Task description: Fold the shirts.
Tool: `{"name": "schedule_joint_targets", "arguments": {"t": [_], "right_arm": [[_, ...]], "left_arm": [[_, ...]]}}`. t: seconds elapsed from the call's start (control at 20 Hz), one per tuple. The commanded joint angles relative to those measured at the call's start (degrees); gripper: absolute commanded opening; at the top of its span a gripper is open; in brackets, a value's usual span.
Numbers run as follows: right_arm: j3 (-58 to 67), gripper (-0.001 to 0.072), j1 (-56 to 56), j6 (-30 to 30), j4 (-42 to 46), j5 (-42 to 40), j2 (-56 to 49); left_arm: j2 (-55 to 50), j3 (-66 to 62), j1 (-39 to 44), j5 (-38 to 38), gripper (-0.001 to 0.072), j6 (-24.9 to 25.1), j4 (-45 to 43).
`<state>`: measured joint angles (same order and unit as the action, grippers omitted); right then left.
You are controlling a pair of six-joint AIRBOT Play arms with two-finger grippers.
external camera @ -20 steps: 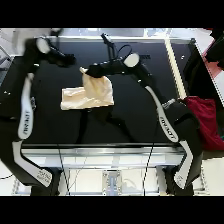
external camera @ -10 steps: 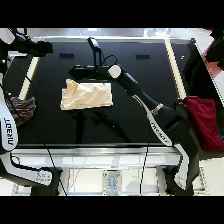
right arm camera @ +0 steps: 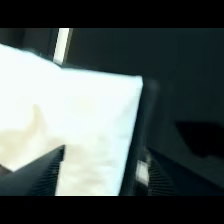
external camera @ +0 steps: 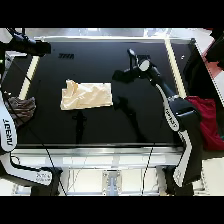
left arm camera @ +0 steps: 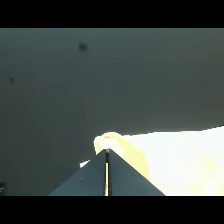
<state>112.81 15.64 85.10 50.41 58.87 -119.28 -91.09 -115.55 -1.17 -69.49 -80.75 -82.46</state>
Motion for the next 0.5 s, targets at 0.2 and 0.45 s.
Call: {"name": "schedule_joint_targets", "arguments": {"t": [0.2, 0.45], "right_arm": [[-0.5, 0.0649, 2.7, 0.2, -13.6, 5.4, -9.1], [-0.4, 0.0568, 5.7, -1.6, -19.3, 1.9, -10.1]], "left_arm": [[0.0, 0.0, -0.1, 0.0, 0.0011, 0.2, -0.1], [0.0, 0.0, -0.1, 0.0, 0.0011, 0.3, 0.0]]}}
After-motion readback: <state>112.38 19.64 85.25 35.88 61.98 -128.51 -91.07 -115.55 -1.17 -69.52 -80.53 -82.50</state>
